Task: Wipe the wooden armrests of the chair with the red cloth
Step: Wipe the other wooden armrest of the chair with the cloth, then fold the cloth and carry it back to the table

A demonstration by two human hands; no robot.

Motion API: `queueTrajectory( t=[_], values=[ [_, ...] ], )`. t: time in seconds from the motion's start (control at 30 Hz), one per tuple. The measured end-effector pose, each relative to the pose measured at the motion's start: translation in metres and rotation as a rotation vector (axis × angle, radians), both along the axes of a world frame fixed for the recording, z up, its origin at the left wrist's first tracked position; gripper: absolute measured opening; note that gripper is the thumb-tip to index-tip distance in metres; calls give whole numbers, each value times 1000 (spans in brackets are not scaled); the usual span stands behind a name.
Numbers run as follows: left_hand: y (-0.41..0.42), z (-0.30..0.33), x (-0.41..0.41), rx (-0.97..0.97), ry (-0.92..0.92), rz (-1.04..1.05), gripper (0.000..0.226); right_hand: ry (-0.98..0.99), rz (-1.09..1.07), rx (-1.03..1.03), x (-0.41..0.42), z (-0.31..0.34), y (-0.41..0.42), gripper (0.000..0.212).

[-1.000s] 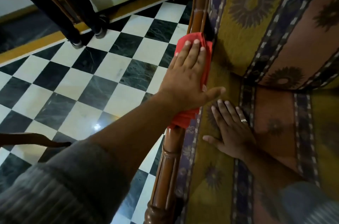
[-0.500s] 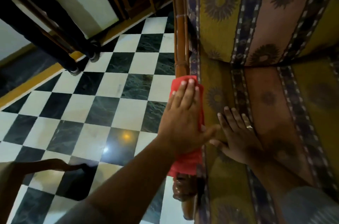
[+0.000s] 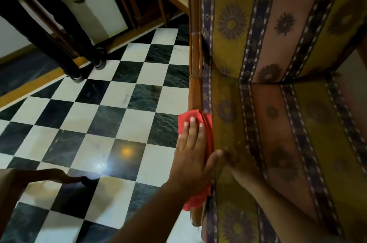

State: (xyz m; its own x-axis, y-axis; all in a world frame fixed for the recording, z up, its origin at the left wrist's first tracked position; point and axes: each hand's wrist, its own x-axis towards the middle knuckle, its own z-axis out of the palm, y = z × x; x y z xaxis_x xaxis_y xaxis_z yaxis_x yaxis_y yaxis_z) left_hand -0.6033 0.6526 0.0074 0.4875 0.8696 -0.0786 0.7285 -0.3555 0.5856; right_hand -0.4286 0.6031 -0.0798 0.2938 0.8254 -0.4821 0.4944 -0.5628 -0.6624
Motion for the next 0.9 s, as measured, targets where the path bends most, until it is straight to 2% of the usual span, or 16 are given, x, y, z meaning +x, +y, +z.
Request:
queueTrajectory(
  t=[0.07,0.1,0.17,0.23,0.33,0.5,0.6,0.73,0.9],
  values=[
    [0,3,-10,-198,-168,274,80,293,-216,123,-23,32,15,54],
    [2,4,-17,-298,-220,432,70,369,-243,150,-31,40,21,58],
    [6,5,-28,-454,-266,611,37,365,-181,168,-51,51,25,76],
    [4,8,-34,-474,-219,624,39,301,-203,151,-62,58,26,63],
    [-1,19,-29,-454,-260,660,28,251,-261,169,-65,66,16,50],
    [-7,42,-13,-510,-374,692,17,386,-358,196,-71,75,5,26],
    [-14,51,1,-490,-424,665,14,485,-433,260,-60,78,-4,20],
    [-34,56,44,-484,-433,577,13,525,-525,387,-19,86,-35,15],
    [-76,53,124,-582,-430,449,12,548,-618,423,58,92,-97,22]
  ],
)
